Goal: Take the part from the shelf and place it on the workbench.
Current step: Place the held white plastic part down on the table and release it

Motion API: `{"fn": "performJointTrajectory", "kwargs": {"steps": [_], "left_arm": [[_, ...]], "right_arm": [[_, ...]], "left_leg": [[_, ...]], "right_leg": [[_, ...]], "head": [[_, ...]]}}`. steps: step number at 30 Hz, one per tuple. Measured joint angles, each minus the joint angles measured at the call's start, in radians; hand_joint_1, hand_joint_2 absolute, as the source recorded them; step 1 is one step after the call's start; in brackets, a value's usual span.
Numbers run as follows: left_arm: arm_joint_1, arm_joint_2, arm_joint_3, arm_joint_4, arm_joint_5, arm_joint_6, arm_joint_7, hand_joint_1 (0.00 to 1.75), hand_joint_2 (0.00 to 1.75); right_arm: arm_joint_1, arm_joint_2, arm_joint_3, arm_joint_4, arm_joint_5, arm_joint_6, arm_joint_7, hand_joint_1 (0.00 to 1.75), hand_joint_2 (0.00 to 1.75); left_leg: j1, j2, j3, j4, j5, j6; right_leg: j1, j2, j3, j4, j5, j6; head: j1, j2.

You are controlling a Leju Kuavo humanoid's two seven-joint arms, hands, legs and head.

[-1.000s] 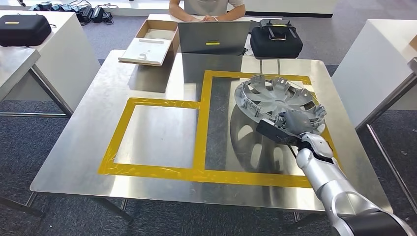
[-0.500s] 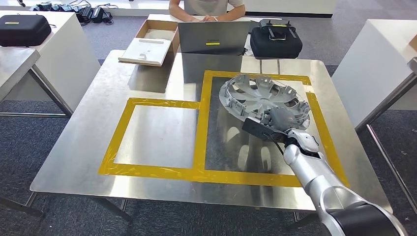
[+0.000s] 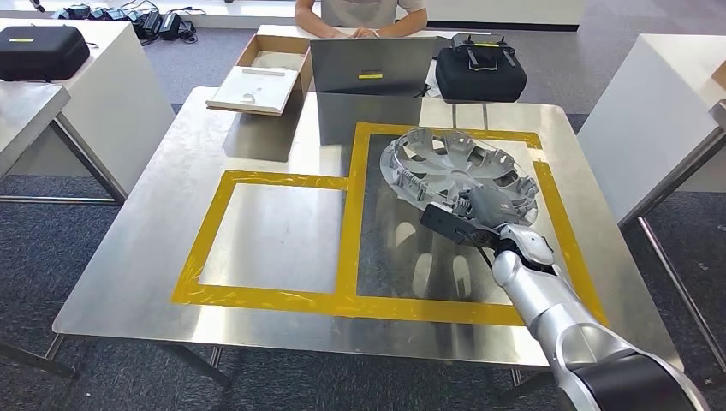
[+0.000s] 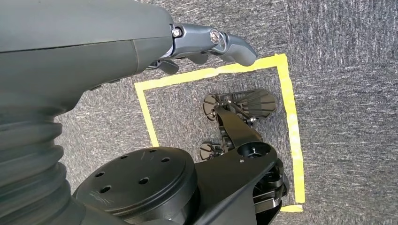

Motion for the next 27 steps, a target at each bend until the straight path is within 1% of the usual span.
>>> {"fn": "performJointTrajectory", "kwargs": {"steps": [6,27], "left_arm": [[0.0,0.0,0.0,0.0,-0.016,-0.004,-0.007,0.0,1.75],[-0.002,0.0,0.0,0.0,-0.027,0.018,0.019,0.0,1.75]], "right_arm": [[0.001,-0.001,0.0,0.001,-0.012,-0.01,0.0,1.75,1.75],[0.002,-0.008,0.014,0.006,-0.029,-0.015,-0.002,1.75,1.75]], "left_leg": [[0.0,0.0,0.0,0.0,0.0,0.0],[0.0,0.0,0.0,0.0,0.0,0.0]], "right_leg": [[0.0,0.0,0.0,0.0,0.0,0.0],[0.0,0.0,0.0,0.0,0.0,0.0]], "head": [[0.0,0.0],[0.0,0.0]]}}
